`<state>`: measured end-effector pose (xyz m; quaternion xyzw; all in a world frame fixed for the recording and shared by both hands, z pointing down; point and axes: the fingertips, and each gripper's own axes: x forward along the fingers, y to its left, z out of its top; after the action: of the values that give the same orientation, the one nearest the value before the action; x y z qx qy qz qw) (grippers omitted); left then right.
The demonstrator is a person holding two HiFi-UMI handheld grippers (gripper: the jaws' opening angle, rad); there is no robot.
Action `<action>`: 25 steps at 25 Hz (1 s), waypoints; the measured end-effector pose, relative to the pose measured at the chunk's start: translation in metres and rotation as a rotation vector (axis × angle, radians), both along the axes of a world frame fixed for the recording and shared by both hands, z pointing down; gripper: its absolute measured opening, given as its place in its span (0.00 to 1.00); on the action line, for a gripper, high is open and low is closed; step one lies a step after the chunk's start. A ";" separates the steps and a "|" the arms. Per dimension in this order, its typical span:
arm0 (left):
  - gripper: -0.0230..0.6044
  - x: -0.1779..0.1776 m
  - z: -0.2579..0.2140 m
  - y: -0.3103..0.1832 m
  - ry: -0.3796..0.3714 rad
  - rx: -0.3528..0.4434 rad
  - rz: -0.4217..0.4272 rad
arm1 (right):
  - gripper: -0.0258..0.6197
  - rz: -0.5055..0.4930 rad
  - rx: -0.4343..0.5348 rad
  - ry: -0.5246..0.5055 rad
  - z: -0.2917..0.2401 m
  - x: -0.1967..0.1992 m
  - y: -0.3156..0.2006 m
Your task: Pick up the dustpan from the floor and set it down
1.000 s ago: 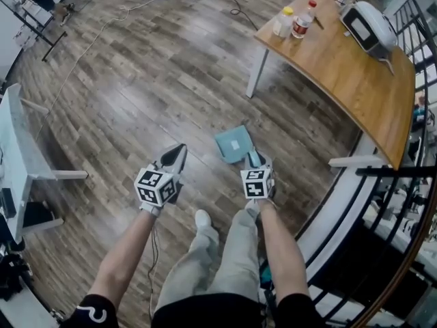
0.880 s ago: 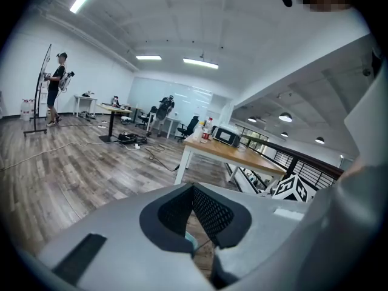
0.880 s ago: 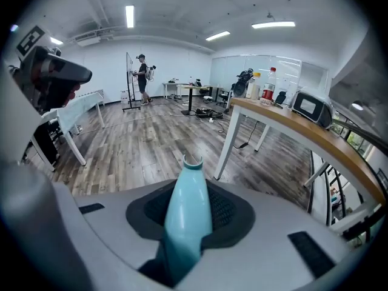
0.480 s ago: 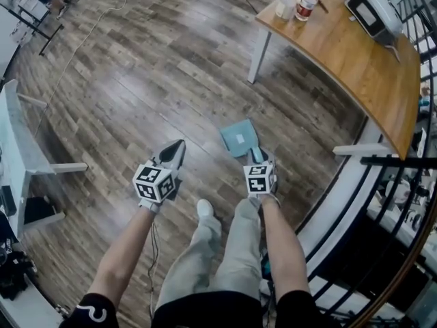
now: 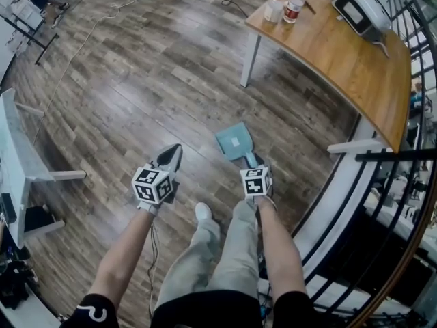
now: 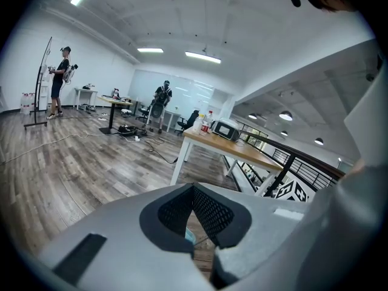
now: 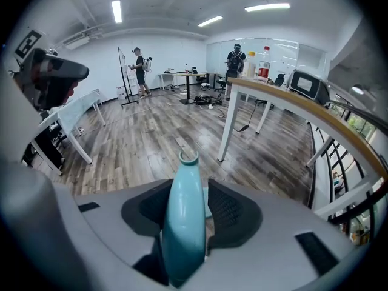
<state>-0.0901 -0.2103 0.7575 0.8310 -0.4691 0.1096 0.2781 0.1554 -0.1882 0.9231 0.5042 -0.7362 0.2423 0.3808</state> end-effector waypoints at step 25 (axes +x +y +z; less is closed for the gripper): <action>0.03 0.003 -0.187 0.062 -0.006 0.133 0.055 | 0.04 0.040 0.338 -0.192 -0.288 -0.024 0.018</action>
<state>-0.0872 -0.1486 0.5707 0.8599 -0.4532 0.0883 0.2177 0.1315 -0.1697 0.6356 0.5500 -0.7893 0.1696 0.2141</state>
